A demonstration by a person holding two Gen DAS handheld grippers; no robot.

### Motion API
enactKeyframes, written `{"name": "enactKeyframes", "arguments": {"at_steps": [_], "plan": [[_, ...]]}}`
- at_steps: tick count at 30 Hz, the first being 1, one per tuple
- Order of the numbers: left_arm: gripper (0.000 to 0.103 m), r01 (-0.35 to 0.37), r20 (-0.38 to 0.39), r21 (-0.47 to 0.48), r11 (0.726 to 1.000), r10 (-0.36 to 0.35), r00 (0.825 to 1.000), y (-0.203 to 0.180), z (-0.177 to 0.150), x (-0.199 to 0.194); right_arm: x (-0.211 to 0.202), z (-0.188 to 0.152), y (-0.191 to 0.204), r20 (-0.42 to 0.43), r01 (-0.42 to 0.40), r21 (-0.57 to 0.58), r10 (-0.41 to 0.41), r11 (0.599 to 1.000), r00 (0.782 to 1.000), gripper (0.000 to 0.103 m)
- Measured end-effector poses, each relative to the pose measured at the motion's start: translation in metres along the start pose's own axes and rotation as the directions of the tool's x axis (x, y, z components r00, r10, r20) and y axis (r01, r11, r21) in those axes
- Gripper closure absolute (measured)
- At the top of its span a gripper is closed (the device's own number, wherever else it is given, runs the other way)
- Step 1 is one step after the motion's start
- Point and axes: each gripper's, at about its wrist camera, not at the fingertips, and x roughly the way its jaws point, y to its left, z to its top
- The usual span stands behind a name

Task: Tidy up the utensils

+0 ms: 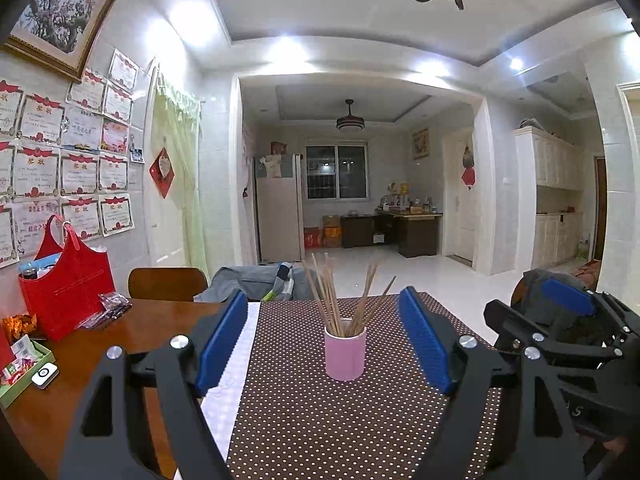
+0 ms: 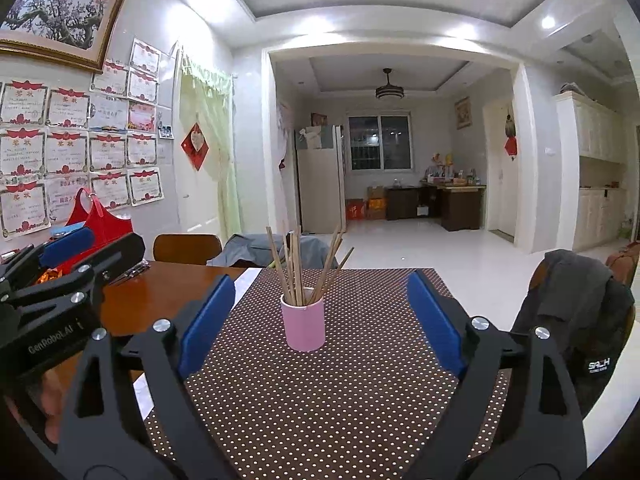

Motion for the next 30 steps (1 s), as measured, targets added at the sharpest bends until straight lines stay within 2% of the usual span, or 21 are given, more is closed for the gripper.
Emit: {"name": "enactKeyframes", "arguments": {"at_steps": [17, 30], "plan": [[0.026, 0.002, 0.01, -0.002, 1.0, -0.002, 1.0, -0.0009, -0.0018, 0.0013, -0.0061, 0.0008, 0.0087, 0.021, 0.034, -0.024, -0.034, 0.999, 0.999, 0.016], [0.026, 0.0, 0.03, 0.002, 1.0, 0.0, 1.0, -0.0014, -0.004, 0.0004, -0.0061, 0.002, 0.0096, 0.02, 0.027, -0.015, -0.027, 1.0, 0.999, 0.015]]}}
